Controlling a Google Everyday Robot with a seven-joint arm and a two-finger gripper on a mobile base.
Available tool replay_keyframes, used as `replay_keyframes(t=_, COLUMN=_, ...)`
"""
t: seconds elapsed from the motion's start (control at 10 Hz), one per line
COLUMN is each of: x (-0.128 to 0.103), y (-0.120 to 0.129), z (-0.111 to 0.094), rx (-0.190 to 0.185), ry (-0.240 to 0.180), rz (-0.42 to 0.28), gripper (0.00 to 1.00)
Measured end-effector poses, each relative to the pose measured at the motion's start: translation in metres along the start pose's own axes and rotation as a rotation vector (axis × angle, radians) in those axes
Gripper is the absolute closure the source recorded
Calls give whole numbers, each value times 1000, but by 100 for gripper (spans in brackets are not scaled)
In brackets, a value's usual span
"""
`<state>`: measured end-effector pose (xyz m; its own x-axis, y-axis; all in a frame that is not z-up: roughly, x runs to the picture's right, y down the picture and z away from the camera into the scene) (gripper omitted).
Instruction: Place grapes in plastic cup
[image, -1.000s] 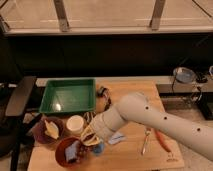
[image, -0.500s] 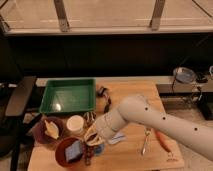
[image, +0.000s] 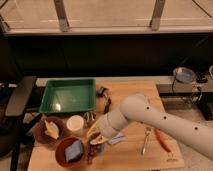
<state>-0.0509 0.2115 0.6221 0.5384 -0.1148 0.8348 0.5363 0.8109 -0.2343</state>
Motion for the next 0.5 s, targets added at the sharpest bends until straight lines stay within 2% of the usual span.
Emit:
replay_keyframes(t=0.2, x=2, y=-2, z=-9, rx=16, ry=15, rz=-4, gripper=21)
replay_keyframes(t=0.5, x=-7, y=-19, z=-56, rx=83, ry=89, rz=-15, gripper=21)
